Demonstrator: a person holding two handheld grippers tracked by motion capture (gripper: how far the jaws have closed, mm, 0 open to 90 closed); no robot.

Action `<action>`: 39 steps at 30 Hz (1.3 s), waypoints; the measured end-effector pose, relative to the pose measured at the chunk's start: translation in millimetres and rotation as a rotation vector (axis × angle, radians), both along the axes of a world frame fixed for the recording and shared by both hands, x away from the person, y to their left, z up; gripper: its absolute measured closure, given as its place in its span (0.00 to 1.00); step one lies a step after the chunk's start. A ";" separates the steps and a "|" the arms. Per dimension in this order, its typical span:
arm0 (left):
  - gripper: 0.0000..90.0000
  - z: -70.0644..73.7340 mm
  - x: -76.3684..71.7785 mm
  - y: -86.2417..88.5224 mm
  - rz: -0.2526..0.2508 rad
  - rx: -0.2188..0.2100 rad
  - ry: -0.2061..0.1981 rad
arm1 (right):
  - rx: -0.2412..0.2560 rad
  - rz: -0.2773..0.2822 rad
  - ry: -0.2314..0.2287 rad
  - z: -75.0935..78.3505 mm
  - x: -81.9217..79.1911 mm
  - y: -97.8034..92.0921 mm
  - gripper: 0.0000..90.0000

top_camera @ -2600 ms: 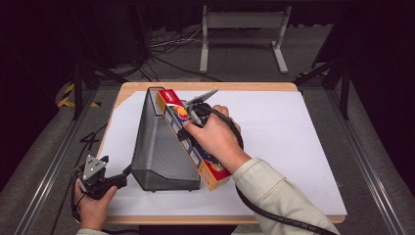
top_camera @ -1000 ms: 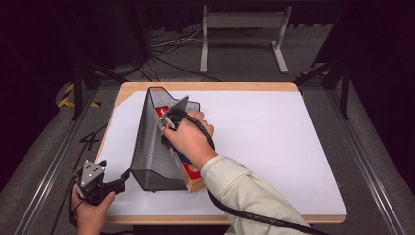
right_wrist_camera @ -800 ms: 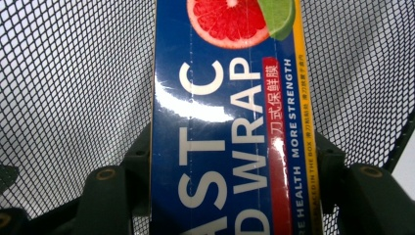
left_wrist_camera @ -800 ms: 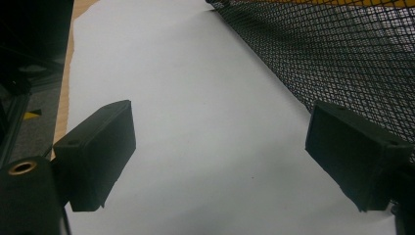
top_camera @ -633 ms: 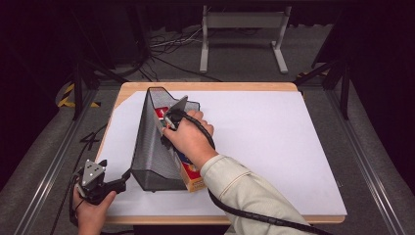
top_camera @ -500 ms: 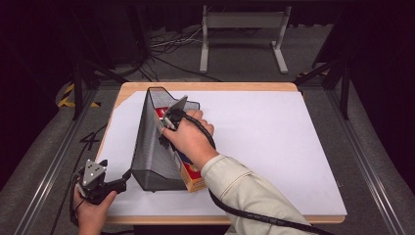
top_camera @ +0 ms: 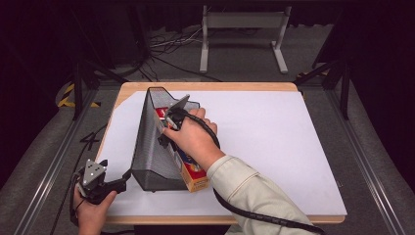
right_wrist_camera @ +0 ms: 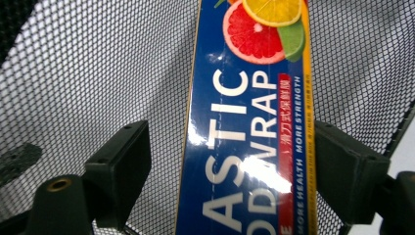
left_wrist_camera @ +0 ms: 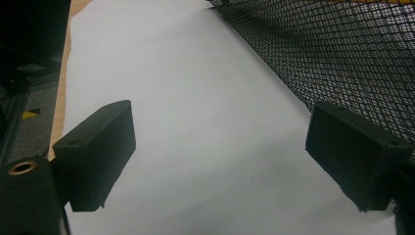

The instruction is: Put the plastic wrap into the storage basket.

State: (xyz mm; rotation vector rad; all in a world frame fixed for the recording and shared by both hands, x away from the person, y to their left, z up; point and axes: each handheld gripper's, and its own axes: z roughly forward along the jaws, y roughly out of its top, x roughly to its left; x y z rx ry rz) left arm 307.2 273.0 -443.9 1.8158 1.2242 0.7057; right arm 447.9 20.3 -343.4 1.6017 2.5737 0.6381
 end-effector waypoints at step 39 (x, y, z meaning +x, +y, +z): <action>0.13 0.9 8.8 -5.7 -0.009 -0.003 0.001 | 0.346 0.298 -0.408 51.1 -40.2 -73.8 0.20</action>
